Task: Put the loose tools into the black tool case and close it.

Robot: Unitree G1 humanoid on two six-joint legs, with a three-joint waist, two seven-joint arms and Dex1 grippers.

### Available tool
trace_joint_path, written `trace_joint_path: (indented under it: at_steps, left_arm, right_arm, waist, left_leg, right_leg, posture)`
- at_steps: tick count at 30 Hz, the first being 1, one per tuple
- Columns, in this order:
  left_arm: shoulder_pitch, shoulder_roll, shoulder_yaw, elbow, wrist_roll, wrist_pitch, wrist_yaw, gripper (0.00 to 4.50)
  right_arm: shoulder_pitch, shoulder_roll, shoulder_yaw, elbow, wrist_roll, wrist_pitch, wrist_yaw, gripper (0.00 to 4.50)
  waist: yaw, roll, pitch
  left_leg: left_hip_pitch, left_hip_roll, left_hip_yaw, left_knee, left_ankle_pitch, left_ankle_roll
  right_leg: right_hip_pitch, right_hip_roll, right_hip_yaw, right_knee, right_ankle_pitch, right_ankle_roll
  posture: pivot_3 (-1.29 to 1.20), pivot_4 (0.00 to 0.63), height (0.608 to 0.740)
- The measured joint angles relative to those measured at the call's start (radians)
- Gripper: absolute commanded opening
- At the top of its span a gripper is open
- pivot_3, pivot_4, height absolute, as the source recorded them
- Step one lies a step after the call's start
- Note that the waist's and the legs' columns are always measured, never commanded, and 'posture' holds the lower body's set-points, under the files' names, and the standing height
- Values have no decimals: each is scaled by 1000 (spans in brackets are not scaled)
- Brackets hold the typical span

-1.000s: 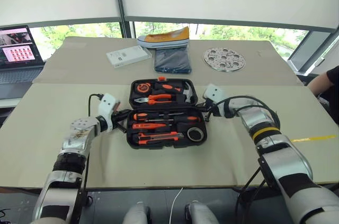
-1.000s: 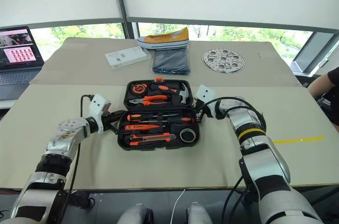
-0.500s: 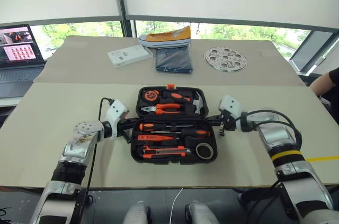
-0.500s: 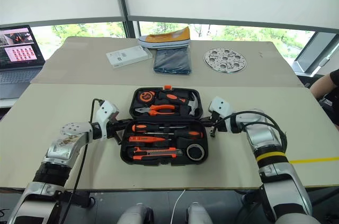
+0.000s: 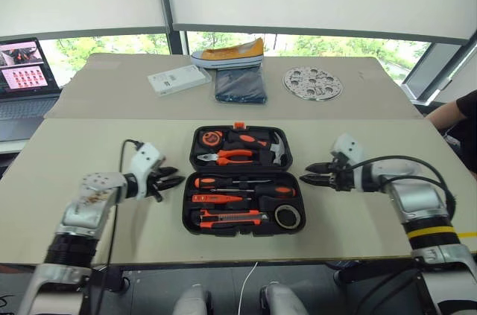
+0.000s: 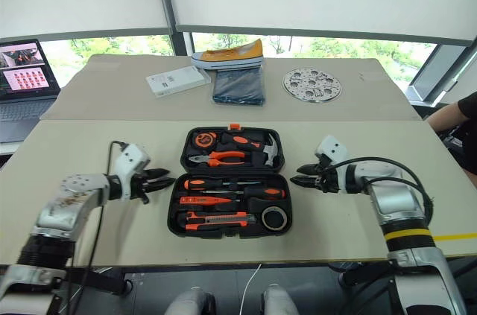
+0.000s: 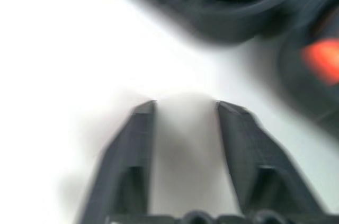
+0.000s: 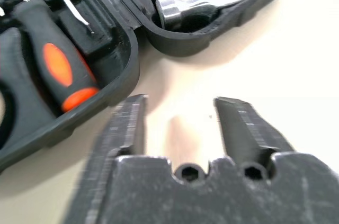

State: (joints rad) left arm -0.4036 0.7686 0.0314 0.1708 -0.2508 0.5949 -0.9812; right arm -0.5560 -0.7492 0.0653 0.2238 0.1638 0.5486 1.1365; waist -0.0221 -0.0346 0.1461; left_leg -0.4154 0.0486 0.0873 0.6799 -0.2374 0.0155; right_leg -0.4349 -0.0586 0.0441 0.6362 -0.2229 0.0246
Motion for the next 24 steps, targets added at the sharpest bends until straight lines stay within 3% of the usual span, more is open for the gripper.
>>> trace_joint_path:
  at_steps: [2,3,7,10,24]
  left_arm:
    - [-61,22,23,5,-70,160,-33,4202]
    - [-119,16,29,17,-88,244,-16,4436]
    - [-274,-57,41,50,-141,443,52,4436]
    - [-357,-152,49,144,-130,483,162,4436]
    - [-432,-238,13,289,-63,430,293,4436]
  right_arm:
    - [-66,-36,29,3,-24,173,-30,4323]
    - [-114,-29,36,6,-19,256,-38,4479]
    - [-261,36,53,32,37,478,-57,4479]
    - [-366,88,84,126,40,576,-104,4479]
    - [-572,251,99,515,0,589,-308,4479]
  waist:
    - [3,0,0]
    - [5,0,0]
    - [8,0,0]
    - [8,0,0]
    - [4,0,0]
  left_leg:
    - [0,-1,0,2,1,-1]
    - [0,-1,0,2,3,-1]
    - [0,-1,-2,2,5,-1]
    - [0,-1,-2,2,5,-1]
    - [-9,-3,-2,0,5,-2]
  right_leg:
    - [-2,-1,0,4,0,0]
    - [-1,0,0,5,-1,0]
    - [-1,1,0,7,-1,-1]
    - [-1,1,0,7,0,-1]
    - [-9,-1,-1,7,0,-1]
  posture:
    - [0,150,740]
    - [0,150,740]
    - [0,150,740]
    - [0,150,740]
    - [0,150,740]
